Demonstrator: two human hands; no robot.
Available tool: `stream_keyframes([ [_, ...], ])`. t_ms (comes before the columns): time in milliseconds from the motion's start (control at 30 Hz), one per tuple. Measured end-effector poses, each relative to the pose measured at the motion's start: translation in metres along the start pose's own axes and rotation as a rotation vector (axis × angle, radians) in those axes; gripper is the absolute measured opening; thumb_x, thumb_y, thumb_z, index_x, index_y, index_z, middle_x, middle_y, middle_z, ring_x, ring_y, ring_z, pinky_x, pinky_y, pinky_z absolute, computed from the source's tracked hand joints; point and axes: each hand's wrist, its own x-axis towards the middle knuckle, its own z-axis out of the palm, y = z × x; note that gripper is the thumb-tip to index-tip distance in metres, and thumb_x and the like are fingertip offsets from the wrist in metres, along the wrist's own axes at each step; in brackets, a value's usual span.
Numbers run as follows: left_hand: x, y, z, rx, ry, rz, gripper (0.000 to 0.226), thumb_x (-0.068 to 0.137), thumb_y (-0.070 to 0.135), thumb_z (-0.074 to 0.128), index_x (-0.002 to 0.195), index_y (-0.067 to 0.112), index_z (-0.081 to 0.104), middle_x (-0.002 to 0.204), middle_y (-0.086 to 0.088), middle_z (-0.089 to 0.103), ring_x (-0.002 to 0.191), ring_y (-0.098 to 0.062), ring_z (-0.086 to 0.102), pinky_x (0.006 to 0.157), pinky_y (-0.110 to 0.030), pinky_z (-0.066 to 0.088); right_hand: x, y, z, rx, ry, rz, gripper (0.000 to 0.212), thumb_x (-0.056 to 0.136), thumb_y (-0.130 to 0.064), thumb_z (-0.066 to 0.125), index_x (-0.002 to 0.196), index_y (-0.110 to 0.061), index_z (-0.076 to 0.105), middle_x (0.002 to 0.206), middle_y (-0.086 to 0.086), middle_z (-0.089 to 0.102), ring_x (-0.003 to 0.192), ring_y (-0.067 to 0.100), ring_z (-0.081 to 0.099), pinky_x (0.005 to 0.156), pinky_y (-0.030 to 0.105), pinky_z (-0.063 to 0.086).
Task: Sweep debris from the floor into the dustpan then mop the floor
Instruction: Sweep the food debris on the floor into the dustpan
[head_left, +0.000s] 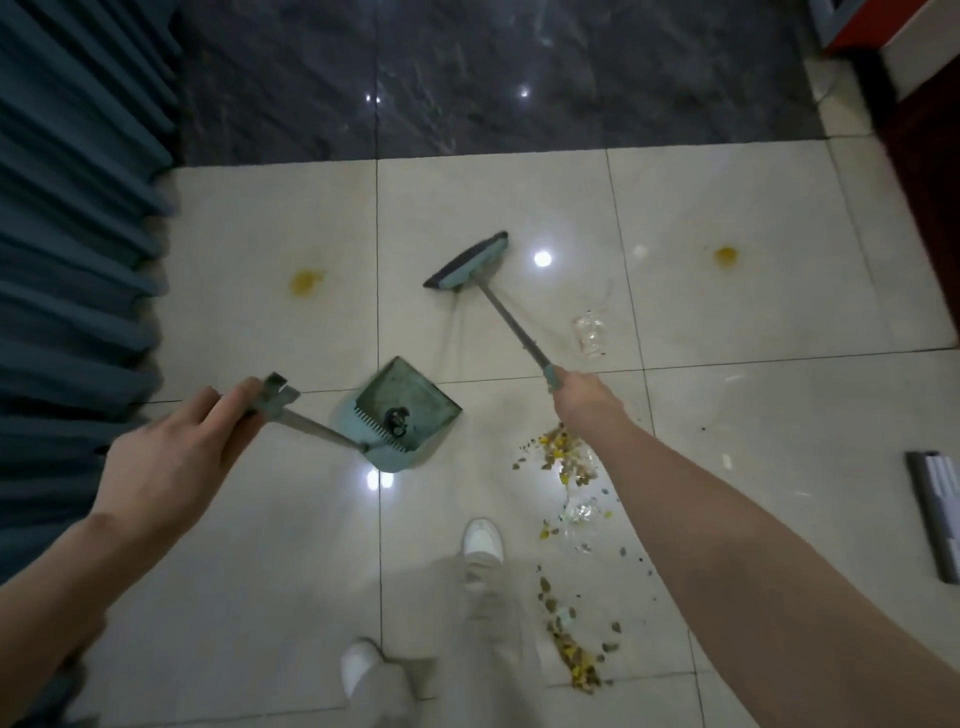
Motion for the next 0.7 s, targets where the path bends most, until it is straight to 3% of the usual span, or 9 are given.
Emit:
stream_keyframes([
  [67,0.000,0.001,-0.002,-0.008,-0.021,-0.002,0.040,0.091,0.026,0.056,0.127,0.012,0.048,0.079,-0.005,0.051,0.045,-0.017,0.043,0.038,-0.020,0.032,-0.028,0.023,0.015,0.011,-0.027,0.059,0.031,0.104,-0.026,0.029,0.126,-0.022,0.051,0.085,0.007,0.058,0.081,0.027,0.062,0.066,0.036,0.051],
  [167,-0.007,0.006,-0.007,0.014,-0.009,0.031,0.039,0.091,0.027,0.055,0.127,0.013,0.048,0.077,-0.007,0.052,0.045,-0.014,0.038,0.040,-0.016,0.021,-0.089,0.064,0.044,0.072,-0.057,0.172,0.033,0.103,-0.029,0.031,0.121,-0.018,0.056,0.078,0.002,0.055,0.071,0.022,0.059,0.061,0.031,0.048],
  [333,-0.032,0.007,-0.009,0.047,-0.014,0.048,0.041,0.095,0.041,0.039,0.131,0.023,0.039,0.086,-0.006,0.054,0.046,-0.018,0.040,0.039,-0.019,0.023,-0.205,0.121,0.098,0.059,-0.117,0.277,0.033,0.102,-0.033,0.030,0.127,-0.029,0.050,0.078,0.002,0.056,0.064,0.017,0.055,0.051,0.028,0.040],
  [500,-0.062,0.012,-0.015,0.032,0.020,0.145,0.041,0.092,0.048,0.032,0.125,0.025,0.040,0.088,-0.011,0.057,0.051,-0.033,0.055,0.040,-0.026,0.033,-0.313,0.162,0.148,0.087,-0.128,0.349,0.036,0.101,-0.037,0.031,0.134,-0.036,0.045,0.085,0.002,0.061,0.075,0.021,0.062,0.067,0.032,0.053],
  [700,-0.091,0.016,-0.022,0.014,0.004,0.180,0.047,0.090,0.054,0.021,0.127,0.030,0.037,0.092,-0.007,0.056,0.062,-0.034,0.060,0.045,-0.029,0.036,-0.417,0.194,0.199,0.090,-0.181,0.433,0.045,0.098,-0.036,0.029,0.140,-0.052,0.032,0.078,-0.005,0.062,0.065,0.013,0.064,0.054,0.028,0.051],
])
